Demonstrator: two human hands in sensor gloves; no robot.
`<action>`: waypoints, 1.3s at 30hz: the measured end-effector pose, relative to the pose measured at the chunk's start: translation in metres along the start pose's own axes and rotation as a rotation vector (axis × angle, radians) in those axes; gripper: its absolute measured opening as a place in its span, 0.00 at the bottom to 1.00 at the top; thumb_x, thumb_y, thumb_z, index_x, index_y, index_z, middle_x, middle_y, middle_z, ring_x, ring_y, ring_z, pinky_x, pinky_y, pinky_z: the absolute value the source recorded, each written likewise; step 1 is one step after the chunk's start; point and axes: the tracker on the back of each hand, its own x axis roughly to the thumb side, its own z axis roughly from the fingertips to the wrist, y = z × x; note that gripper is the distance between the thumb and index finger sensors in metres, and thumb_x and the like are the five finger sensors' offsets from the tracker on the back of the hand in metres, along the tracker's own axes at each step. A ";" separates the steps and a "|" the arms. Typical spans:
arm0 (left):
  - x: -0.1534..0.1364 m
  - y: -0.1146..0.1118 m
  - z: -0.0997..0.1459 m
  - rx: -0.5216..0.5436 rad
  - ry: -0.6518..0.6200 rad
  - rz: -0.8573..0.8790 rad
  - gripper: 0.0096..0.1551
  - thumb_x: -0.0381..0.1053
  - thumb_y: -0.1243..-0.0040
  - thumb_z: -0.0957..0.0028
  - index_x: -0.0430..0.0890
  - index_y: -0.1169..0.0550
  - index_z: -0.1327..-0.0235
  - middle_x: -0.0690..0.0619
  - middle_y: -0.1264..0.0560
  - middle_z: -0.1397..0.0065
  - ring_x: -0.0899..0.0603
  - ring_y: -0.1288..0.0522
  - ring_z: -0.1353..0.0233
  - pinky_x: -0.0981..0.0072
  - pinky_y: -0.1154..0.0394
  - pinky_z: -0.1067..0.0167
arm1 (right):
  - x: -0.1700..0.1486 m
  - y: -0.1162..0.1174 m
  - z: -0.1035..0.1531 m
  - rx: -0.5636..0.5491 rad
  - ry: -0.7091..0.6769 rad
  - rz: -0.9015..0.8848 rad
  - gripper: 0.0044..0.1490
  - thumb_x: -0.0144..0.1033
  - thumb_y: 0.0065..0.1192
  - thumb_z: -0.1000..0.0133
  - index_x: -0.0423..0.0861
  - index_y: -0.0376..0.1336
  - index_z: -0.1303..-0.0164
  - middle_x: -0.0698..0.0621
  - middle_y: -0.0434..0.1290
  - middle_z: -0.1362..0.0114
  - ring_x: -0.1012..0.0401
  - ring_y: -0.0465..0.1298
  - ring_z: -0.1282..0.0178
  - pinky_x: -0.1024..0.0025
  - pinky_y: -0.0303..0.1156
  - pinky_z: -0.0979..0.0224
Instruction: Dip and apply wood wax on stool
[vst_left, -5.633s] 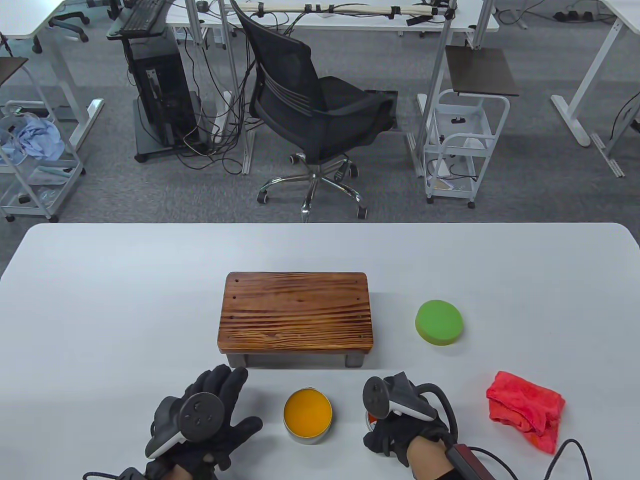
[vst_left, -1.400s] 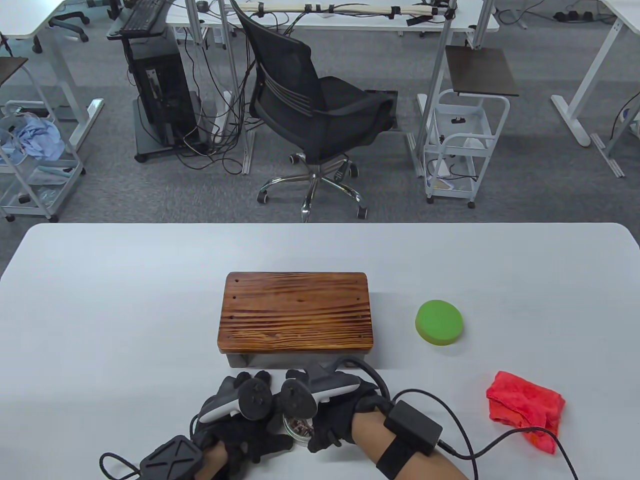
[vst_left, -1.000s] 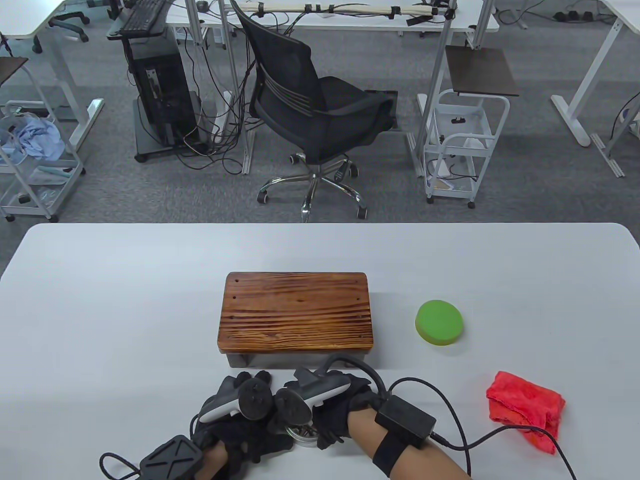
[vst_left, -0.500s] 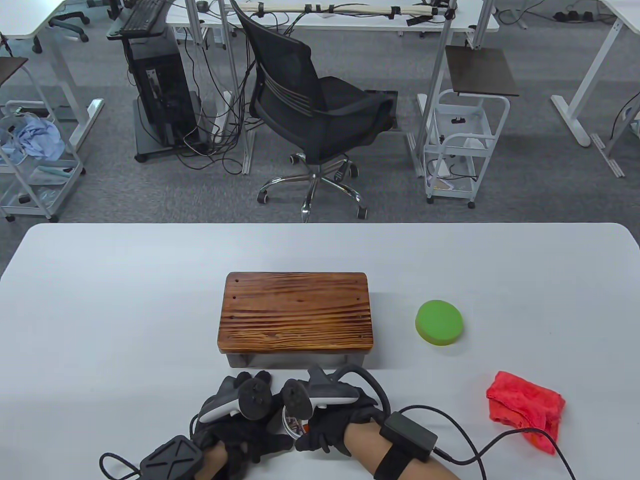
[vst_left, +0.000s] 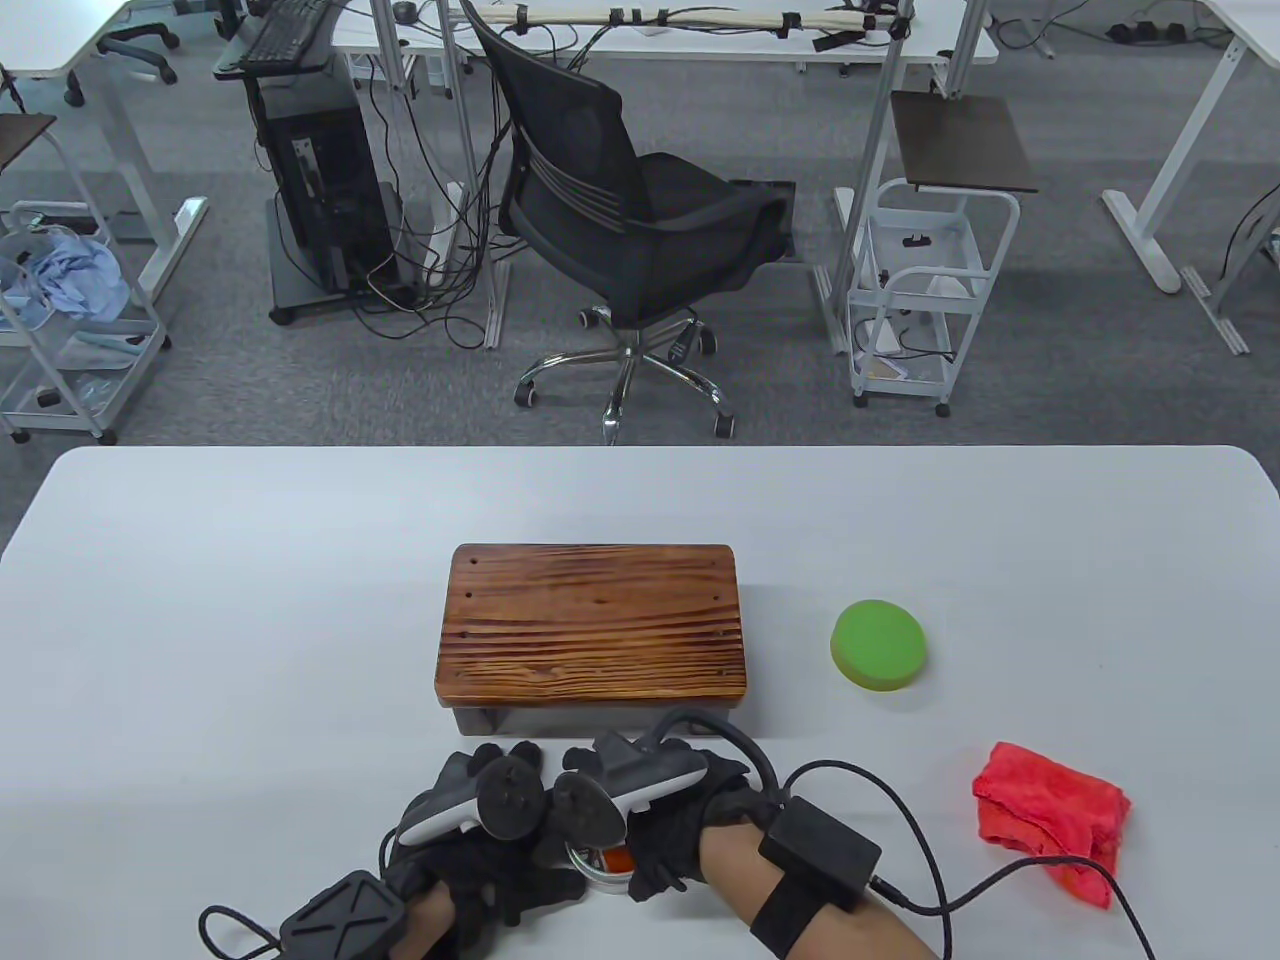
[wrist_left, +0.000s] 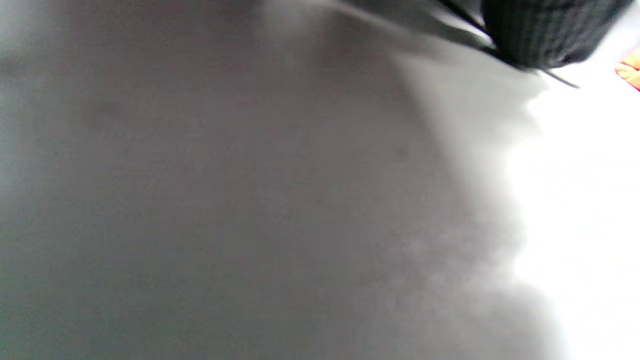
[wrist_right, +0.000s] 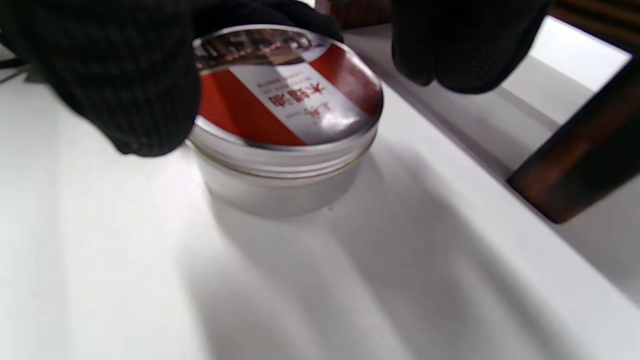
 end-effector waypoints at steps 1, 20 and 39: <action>0.000 0.000 0.000 0.000 0.000 0.000 0.42 0.78 0.52 0.39 0.73 0.60 0.26 0.39 0.83 0.21 0.24 0.85 0.29 0.18 0.77 0.43 | 0.001 0.000 -0.001 0.003 0.006 0.003 0.52 0.55 0.80 0.48 0.74 0.45 0.27 0.52 0.44 0.13 0.49 0.71 0.19 0.43 0.76 0.27; 0.000 0.000 0.000 0.003 0.005 0.003 0.40 0.79 0.54 0.38 0.74 0.60 0.26 0.39 0.83 0.20 0.24 0.85 0.29 0.17 0.77 0.43 | -0.007 0.021 -0.006 -0.049 0.214 -0.226 0.50 0.64 0.73 0.48 0.63 0.49 0.23 0.48 0.57 0.19 0.51 0.79 0.38 0.63 0.83 0.40; -0.001 0.000 -0.001 0.006 0.011 0.007 0.41 0.79 0.53 0.38 0.73 0.60 0.26 0.39 0.83 0.20 0.24 0.85 0.29 0.18 0.77 0.43 | 0.004 0.009 -0.011 -0.029 0.001 0.134 0.49 0.57 0.78 0.49 0.72 0.46 0.29 0.59 0.48 0.15 0.55 0.70 0.22 0.46 0.74 0.27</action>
